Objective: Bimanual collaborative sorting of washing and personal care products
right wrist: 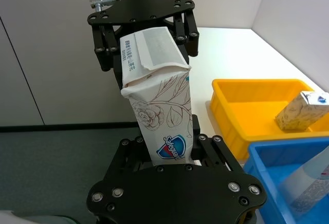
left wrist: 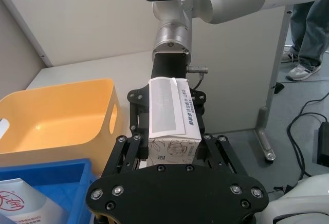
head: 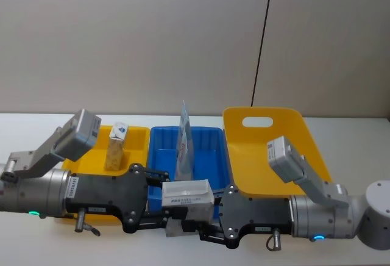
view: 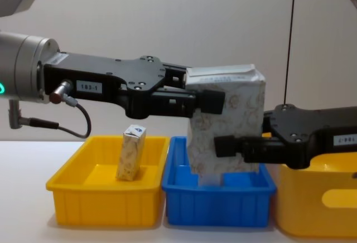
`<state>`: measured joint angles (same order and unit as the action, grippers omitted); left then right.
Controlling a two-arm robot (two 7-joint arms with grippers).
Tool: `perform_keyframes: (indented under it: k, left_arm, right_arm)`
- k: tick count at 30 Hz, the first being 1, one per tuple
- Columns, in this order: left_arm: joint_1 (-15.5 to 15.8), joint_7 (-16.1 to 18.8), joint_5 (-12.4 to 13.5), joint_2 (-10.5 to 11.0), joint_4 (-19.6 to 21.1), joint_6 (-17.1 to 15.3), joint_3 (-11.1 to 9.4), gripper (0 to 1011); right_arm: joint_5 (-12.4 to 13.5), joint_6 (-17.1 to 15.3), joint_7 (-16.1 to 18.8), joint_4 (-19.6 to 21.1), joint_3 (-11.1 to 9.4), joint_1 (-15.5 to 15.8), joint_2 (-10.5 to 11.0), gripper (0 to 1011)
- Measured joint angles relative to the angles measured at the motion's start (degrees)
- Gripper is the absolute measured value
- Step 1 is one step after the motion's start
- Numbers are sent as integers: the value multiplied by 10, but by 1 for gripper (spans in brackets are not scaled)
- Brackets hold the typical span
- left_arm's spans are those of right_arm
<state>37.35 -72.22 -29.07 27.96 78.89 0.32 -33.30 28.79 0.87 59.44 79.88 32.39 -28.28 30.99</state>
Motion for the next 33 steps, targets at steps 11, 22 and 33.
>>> perform_keyframes:
  k: [11, 22, 33]
  left_arm:
    - [0, -1, 0, 0, 0, 0, -1, 440]
    - [0, -2, 1, 0, 0, 0, -2, 771]
    - [0, -2, 1, 0, 0, 0, -1, 1001]
  right_arm:
    - [10, 0, 1, 16, 2, 0, 8, 361]
    - [22, -1, 1, 40, 1, 8, 19, 361]
    - [29, -2, -14, 69, -7, 25, 41, 361]
